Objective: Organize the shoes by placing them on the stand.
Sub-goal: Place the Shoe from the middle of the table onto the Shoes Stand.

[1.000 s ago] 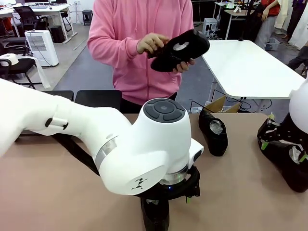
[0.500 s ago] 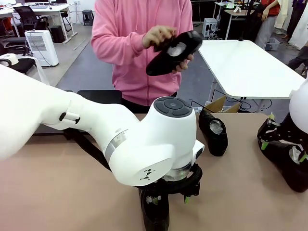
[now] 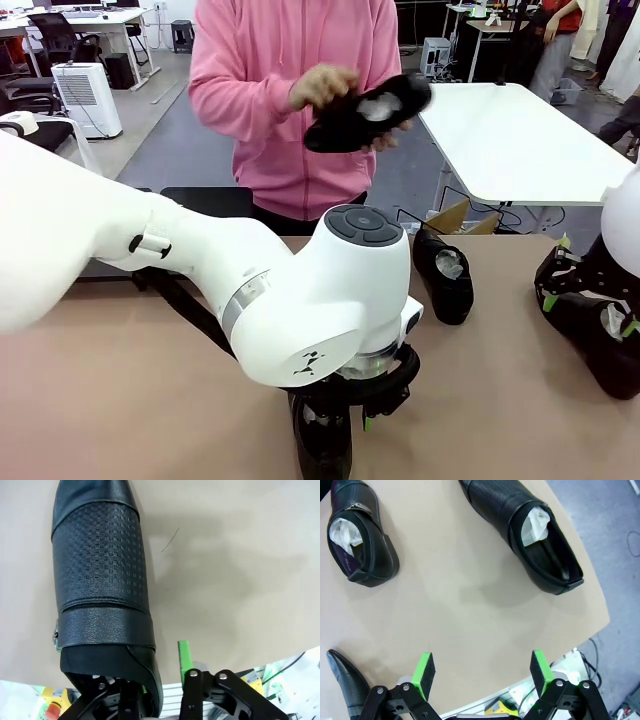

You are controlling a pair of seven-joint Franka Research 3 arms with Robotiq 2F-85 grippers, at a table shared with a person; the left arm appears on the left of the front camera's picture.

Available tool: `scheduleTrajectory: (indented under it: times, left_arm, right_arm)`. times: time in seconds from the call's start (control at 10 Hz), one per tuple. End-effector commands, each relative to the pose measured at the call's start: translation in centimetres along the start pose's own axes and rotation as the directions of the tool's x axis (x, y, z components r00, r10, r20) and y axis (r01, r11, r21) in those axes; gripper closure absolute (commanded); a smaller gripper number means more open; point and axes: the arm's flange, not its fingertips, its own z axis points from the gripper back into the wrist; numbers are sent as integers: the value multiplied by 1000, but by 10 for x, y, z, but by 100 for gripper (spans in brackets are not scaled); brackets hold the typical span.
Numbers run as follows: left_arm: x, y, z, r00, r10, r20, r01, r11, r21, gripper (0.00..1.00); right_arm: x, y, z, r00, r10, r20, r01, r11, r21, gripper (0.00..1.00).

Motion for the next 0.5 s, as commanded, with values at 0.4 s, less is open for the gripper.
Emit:
scheduleTrajectory:
  times: [0.4]
  left_arm:
    - [-3, 16, 6, 1000, 24, 9, -24, 999, 20, 100]
  right_arm:
    - [2, -1, 1, 1000, 14, 0, -14, 1000, 20, 0]
